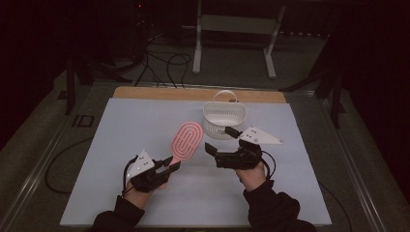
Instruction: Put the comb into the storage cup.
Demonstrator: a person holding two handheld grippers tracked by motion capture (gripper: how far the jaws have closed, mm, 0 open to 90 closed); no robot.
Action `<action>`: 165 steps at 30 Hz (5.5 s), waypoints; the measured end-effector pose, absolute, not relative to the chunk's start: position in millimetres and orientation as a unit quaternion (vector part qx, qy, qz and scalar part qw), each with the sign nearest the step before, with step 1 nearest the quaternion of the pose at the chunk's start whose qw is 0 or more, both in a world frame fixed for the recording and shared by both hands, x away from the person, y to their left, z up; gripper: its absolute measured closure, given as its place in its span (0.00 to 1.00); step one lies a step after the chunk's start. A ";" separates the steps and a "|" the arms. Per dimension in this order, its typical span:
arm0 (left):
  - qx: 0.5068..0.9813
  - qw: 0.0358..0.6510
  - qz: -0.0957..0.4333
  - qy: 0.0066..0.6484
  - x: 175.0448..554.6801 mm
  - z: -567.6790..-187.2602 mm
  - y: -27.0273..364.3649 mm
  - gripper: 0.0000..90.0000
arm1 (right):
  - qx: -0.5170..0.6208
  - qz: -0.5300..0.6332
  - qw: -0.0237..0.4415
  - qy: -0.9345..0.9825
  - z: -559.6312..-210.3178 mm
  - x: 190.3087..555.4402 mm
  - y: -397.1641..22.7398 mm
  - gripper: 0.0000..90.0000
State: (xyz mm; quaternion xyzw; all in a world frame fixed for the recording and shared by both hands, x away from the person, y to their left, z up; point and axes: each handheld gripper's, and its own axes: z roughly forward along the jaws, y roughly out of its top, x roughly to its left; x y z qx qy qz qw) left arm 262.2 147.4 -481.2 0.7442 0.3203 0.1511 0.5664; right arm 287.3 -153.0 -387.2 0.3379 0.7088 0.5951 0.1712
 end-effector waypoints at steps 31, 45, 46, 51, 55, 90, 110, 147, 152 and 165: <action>0.744 0.570 0.153 0.314 260.6 -480.4 146.5 0.79 | 0.461 0.594 -0.026 0.659 -420.2 320.3 -105.9 0.30; 0.749 0.566 0.147 0.311 260.7 -482.0 144.3 0.79 | 0.455 0.583 -0.066 0.669 -431.9 318.1 -93.3 0.63; 0.749 0.566 0.147 0.311 260.7 -482.0 144.3 0.79 | 0.455 0.583 -0.066 0.669 -431.9 318.1 -93.3 0.63; 0.748 0.569 0.140 0.312 261.1 -482.1 144.4 0.79 | 0.449 0.587 -0.078 0.669 -431.9 318.6 -93.1 0.67; 0.750 0.568 0.130 0.313 262.5 -482.6 144.3 0.79 | 0.439 0.588 -0.082 0.674 -432.2 319.2 -93.2 0.70; 0.781 0.524 0.092 0.327 270.0 -485.3 136.4 0.21 | 0.387 0.596 -0.002 0.704 -417.6 318.1 -100.3 0.71; 0.810 0.495 0.063 0.308 275.9 -482.5 145.7 0.00 | 0.368 0.594 0.024 0.715 -403.0 316.5 -109.8 0.71; 0.816 0.465 0.108 0.327 241.8 -496.6 230.1 0.00 | 0.345 0.593 0.036 0.727 -398.2 312.2 -126.8 0.71; 0.817 0.458 0.121 0.330 237.6 -497.6 236.3 0.00 | 0.341 0.592 0.041 0.729 -399.8 308.8 -132.2 0.71; 0.813 0.461 0.120 0.336 237.4 -500.1 242.6 0.00 | 0.331 0.591 0.065 0.733 -392.5 307.7 -149.3 0.71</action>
